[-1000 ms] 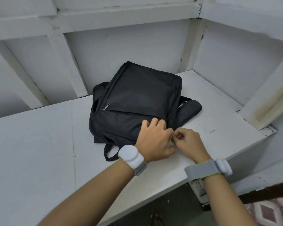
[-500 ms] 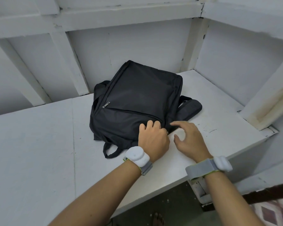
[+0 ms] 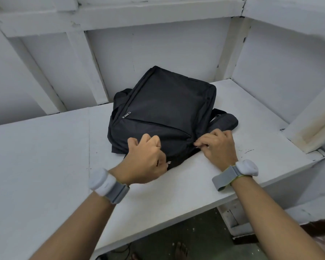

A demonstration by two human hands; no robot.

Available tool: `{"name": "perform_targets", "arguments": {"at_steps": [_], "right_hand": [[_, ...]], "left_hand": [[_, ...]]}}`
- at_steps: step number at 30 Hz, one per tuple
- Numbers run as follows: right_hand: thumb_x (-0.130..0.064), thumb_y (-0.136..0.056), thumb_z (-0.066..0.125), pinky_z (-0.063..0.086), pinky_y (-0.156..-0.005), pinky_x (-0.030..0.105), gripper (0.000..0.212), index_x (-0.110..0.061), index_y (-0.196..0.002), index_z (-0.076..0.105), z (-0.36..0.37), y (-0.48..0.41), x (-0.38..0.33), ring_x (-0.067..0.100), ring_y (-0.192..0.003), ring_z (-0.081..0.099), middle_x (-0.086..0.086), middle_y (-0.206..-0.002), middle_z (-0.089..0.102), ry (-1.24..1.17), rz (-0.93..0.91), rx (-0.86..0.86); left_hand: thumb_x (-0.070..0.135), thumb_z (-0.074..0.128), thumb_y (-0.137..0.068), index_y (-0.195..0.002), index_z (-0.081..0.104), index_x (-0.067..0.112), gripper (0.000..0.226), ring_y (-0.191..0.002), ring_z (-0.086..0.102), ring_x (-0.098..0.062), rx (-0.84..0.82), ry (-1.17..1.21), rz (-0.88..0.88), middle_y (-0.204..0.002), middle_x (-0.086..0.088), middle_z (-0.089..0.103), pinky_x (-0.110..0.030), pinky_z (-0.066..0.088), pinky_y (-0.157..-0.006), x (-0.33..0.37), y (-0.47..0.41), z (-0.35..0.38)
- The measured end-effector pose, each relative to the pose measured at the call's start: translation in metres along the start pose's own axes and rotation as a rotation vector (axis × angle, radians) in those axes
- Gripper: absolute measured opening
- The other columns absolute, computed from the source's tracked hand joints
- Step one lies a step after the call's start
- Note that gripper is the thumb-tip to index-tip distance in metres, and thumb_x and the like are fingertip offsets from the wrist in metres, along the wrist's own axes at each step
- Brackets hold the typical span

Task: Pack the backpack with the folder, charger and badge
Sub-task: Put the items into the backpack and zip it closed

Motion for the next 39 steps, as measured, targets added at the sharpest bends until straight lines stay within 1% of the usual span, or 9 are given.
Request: {"name": "perform_targets", "arguments": {"at_steps": [8, 13, 18, 21, 24, 27, 32, 35, 39], "right_hand": [[-0.022, -0.068, 0.07, 0.028, -0.079, 0.036, 0.017, -0.034, -0.081, 0.068, -0.001, -0.006, -0.003, 0.019, -0.079, 0.06, -0.014, -0.086, 0.069, -0.09, 0.148, -0.17], [-0.013, -0.06, 0.062, 0.04, -0.076, 0.038, 0.028, -0.023, -0.086, 0.057, -0.031, -0.023, -0.073, 0.012, -0.083, 0.053, -0.011, -0.091, 0.055, -0.472, -0.151, -0.153], [-0.05, -0.08, 0.07, 0.035, -0.076, 0.029, 0.036, -0.023, -0.103, 0.066, 0.003, -0.015, -0.126, 0.016, -0.089, 0.056, -0.007, -0.101, 0.063, -0.299, -0.399, -0.227], [-0.047, -0.084, 0.07, 0.039, -0.064, 0.032, 0.028, -0.019, -0.085, 0.071, 0.016, -0.016, -0.131, 0.019, -0.074, 0.056, -0.007, -0.083, 0.068, -0.276, -0.407, -0.09], [-0.041, -0.088, 0.067, 0.039, -0.06, 0.034, 0.027, -0.018, -0.074, 0.072, 0.015, -0.017, -0.128, 0.016, -0.064, 0.054, -0.008, -0.071, 0.066, -0.307, -0.417, -0.041], [-0.042, -0.089, 0.062, 0.036, -0.064, 0.031, 0.027, -0.022, -0.074, 0.072, 0.015, -0.023, -0.126, 0.012, -0.064, 0.055, -0.012, -0.071, 0.065, -0.33, -0.386, -0.157], [-0.048, -0.087, 0.06, 0.038, -0.078, 0.031, 0.023, -0.03, -0.072, 0.059, 0.009, -0.042, -0.136, 0.008, -0.065, 0.054, -0.015, -0.074, 0.062, -0.222, -0.286, -0.465], [-0.056, -0.08, 0.059, 0.036, -0.081, 0.032, 0.026, -0.03, -0.078, 0.053, 0.002, -0.052, -0.146, 0.007, -0.068, 0.055, -0.015, -0.075, 0.06, -0.169, -0.267, -0.474], [-0.055, -0.068, 0.064, 0.037, -0.068, 0.035, 0.032, -0.026, -0.079, 0.056, 0.019, -0.053, -0.18, 0.015, -0.059, 0.06, -0.01, -0.067, 0.062, -0.067, -0.35, -0.449]], "left_hand": [[0.049, 0.06, -0.089, -0.066, 0.066, 0.029, 0.03, -0.092, 0.037, -0.006, -0.093, 0.236, -0.136, -0.086, 0.01, 0.038, -0.035, 0.024, -0.083, -0.075, 0.039, 0.001], [0.039, 0.063, -0.089, -0.065, 0.068, 0.033, 0.025, -0.086, 0.048, -0.007, -0.072, 0.373, -0.123, -0.082, 0.008, 0.05, -0.033, 0.024, -0.083, -0.076, 0.035, 0.0], [0.037, 0.06, -0.091, -0.063, 0.069, 0.023, 0.033, -0.072, 0.051, -0.012, -0.071, 0.447, -0.11, -0.065, 0.001, 0.055, -0.029, 0.036, -0.068, -0.079, 0.028, 0.005], [0.036, 0.064, -0.09, -0.061, 0.071, 0.032, 0.03, -0.069, 0.053, -0.011, -0.024, 0.527, -0.097, -0.063, 0.008, 0.055, -0.029, 0.043, -0.064, -0.08, 0.027, 0.007], [0.049, 0.065, -0.086, -0.079, 0.078, 0.036, 0.019, -0.072, 0.053, -0.006, 0.096, 0.51, -0.158, -0.07, 0.009, 0.052, -0.026, 0.035, -0.071, -0.102, 0.036, 0.003], [0.061, 0.059, -0.086, -0.083, 0.075, 0.045, 0.022, -0.081, 0.05, -0.005, 0.127, 0.364, -0.257, -0.077, 0.009, 0.051, -0.035, 0.024, -0.081, -0.131, 0.04, 0.0], [0.048, 0.061, -0.09, -0.077, 0.072, 0.041, 0.018, -0.086, 0.049, -0.005, 0.123, 0.356, -0.317, -0.084, 0.009, 0.053, -0.036, 0.025, -0.086, -0.132, 0.037, 0.002], [0.031, 0.062, -0.092, -0.072, 0.068, 0.021, 0.023, -0.079, 0.053, -0.009, 0.022, 0.618, -0.307, -0.087, 0.001, 0.056, -0.024, 0.039, -0.078, -0.125, 0.042, 0.005], [0.025, 0.053, -0.096, -0.077, 0.061, 0.017, 0.022, -0.075, 0.052, -0.007, -0.223, 0.589, -0.214, -0.082, 0.006, 0.056, -0.015, 0.039, -0.069, -0.105, 0.045, 0.02]]}}
Point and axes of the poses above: each hand's wrist, its own y-axis away from the middle knuckle, its own z-axis out of the palm, x = y × z, the point moved 4 cm from there along -y, towards the middle knuckle
